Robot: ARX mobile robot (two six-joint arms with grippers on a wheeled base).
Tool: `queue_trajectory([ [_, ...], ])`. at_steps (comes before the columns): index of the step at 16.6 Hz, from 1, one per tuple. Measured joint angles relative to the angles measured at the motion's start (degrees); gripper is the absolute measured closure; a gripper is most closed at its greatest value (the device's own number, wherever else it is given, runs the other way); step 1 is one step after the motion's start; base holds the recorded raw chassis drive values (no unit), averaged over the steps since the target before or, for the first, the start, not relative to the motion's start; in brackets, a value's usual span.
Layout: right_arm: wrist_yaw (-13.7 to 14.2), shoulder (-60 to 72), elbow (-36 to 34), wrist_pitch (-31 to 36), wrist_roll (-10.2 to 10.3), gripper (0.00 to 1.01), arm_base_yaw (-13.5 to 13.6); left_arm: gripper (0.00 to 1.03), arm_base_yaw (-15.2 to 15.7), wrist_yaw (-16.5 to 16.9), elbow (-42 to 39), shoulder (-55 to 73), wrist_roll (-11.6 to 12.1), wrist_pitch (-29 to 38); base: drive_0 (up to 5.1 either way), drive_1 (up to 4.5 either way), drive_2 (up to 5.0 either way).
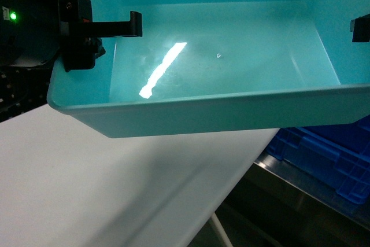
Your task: Stack blue boxes stably on right
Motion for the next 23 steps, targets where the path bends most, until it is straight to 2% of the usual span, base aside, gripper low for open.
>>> queue_trajectory([
  [23,-0.02,0.0,0.0,0.02,0.0,0.99,0.0,1.01,0.0,0.07,0.0,0.0,0.0,0.0,-1.6,-1.55,-1.6],
])
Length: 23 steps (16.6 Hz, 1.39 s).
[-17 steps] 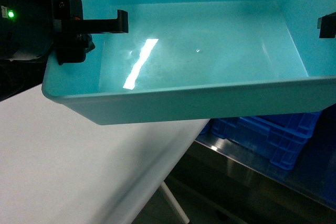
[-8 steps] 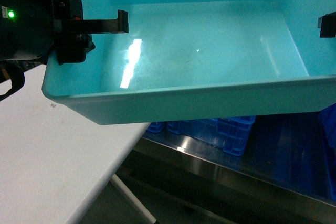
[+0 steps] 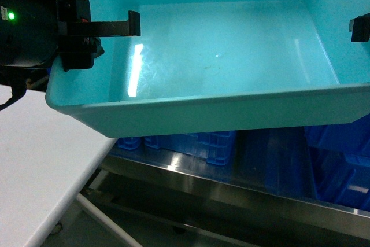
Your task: Stack blue boxes stably on right
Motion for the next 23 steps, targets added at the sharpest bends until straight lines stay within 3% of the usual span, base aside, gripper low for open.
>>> queue_trajectory([
  [9,0.0,0.0,0.0,0.0,0.0,0.99,0.0,1.01,0.0,-0.02,0.0,0.0,0.0,0.0,-1.6,-1.59,-1.6],
  [16,-0.2,0.0,-0.02,0.02,0.02,0.99,-0.22,1.01,-0.02,0.09,0.0,0.0,0.0,0.02,0.0,0.0,0.0],
  [23,-0.15,-0.04,-0.04,0.04,0.02,0.99,-0.26,1.01,-0.04,-0.07,-0.02,-0.13,-0.02,0.02,0.0,4.14,-4.2],
])
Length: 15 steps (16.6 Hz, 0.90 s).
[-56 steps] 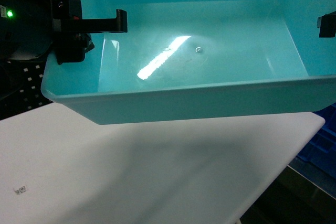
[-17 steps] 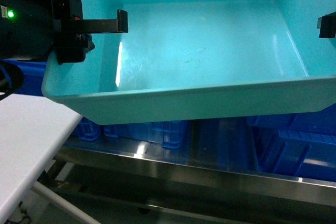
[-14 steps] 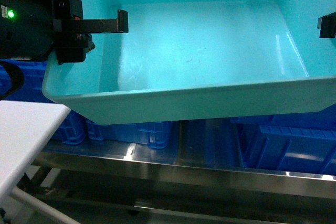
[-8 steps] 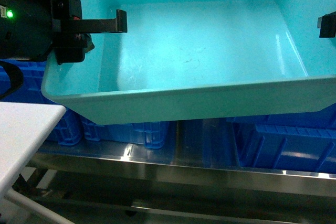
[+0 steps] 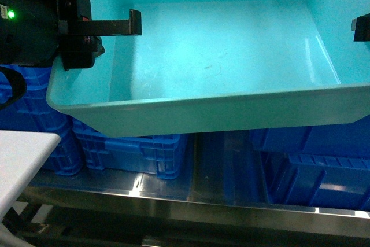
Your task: Stack blue boxes stably on right
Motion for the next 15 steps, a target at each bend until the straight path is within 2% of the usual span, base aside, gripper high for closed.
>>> queue_trajectory([
  [8,-0.04,0.11,0.0,0.02,0.17,0.99,-0.02,1.01,0.0,0.09,-0.04,0.02,0.02,0.07,0.1,3.94,-3.8],
  [11,0.0,0.02,0.0,0.31,0.35,0.99,-0.04,1.01,0.0,-0.17,0.15,-0.46,0.24,0.57,0.0,0.0,0.0],
  [15,-0.09,0.04,0.0,0.2,0.57,0.99,0.31,1.01,0.24,0.02,0.15,-0.61,0.63,0.52,4.5,-2.37,-2.4],
])
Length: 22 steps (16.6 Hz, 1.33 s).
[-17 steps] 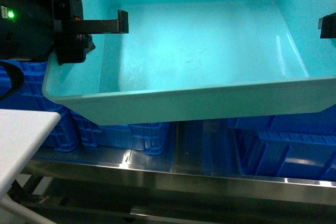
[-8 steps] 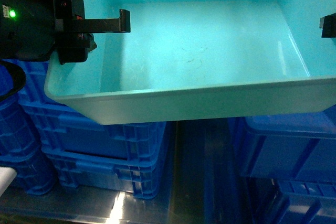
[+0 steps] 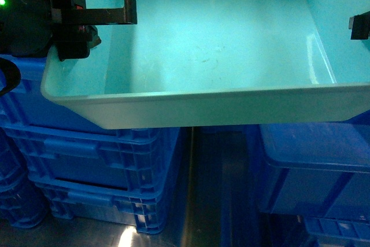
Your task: Stack blue boxes stably on right
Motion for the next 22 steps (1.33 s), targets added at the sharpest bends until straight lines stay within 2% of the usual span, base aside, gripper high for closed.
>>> queue_trajectory([
  [22,0.11,0.02,0.0,-0.35,0.0,0.99,-0.04,1.01,-0.2,-0.04,-0.15,0.22,-0.04,-0.59,4.5,-2.25,-2.3],
])
